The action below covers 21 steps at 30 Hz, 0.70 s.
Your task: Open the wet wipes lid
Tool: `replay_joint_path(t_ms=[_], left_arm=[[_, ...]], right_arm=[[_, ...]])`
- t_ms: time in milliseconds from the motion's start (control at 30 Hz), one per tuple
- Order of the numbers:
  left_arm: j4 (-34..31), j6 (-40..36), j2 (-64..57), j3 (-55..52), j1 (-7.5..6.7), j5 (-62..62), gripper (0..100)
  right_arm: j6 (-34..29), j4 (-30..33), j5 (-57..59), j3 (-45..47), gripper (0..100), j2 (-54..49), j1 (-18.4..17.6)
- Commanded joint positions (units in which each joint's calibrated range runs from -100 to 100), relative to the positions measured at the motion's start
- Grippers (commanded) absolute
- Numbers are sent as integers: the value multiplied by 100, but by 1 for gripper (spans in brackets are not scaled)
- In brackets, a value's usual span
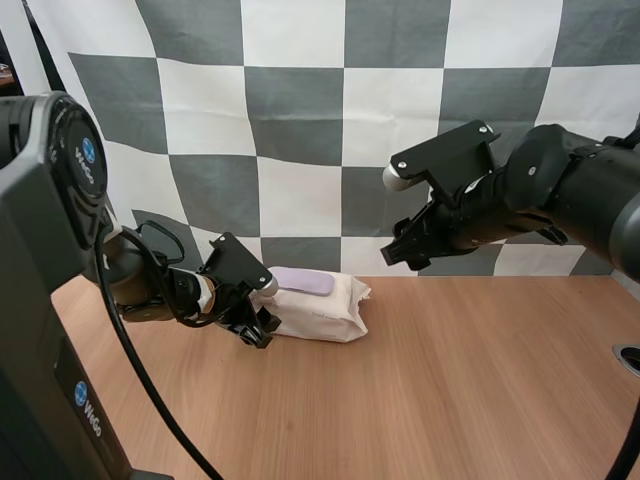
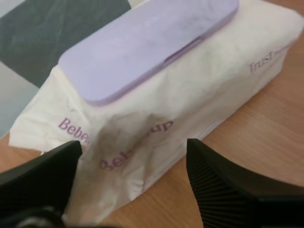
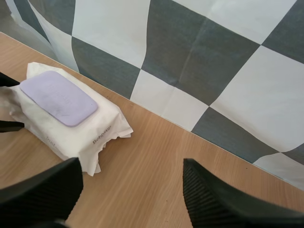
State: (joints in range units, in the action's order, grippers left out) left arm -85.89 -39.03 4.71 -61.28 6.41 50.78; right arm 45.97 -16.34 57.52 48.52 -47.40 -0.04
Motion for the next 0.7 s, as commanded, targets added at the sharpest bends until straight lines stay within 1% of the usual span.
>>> replay_joint_path(t_ms=[0,33,100,200,233,333,400,500,567,667], left_arm=[[-11,19,11,-2,-4,542,89],[15,50,38,13,-4,648,79],[54,78,81,12,-11,668,54],[149,78,153,12,-11,668,5],[157,111,166,12,-11,668,0],[164,130,166,12,-11,739,0],[164,102,166,12,-11,754,0],[91,17,166,-3,-11,754,0],[-69,-142,166,-3,-11,762,0],[-405,-377,166,-3,-11,834,0]], right_arm=[[110,-85,194,-5,100,3,-20],[194,-121,289,-5,100,3,-36],[334,-167,421,-5,100,3,-49],[617,-206,654,-5,100,3,-49],[732,-219,721,-5,100,3,-49],[1133,-219,812,13,100,3,-49],[1487,-369,794,41,100,3,-49],[2383,-957,931,125,100,145,-49],[3088,-1509,953,218,100,310,-49],[4015,-2049,993,300,100,613,-77]])
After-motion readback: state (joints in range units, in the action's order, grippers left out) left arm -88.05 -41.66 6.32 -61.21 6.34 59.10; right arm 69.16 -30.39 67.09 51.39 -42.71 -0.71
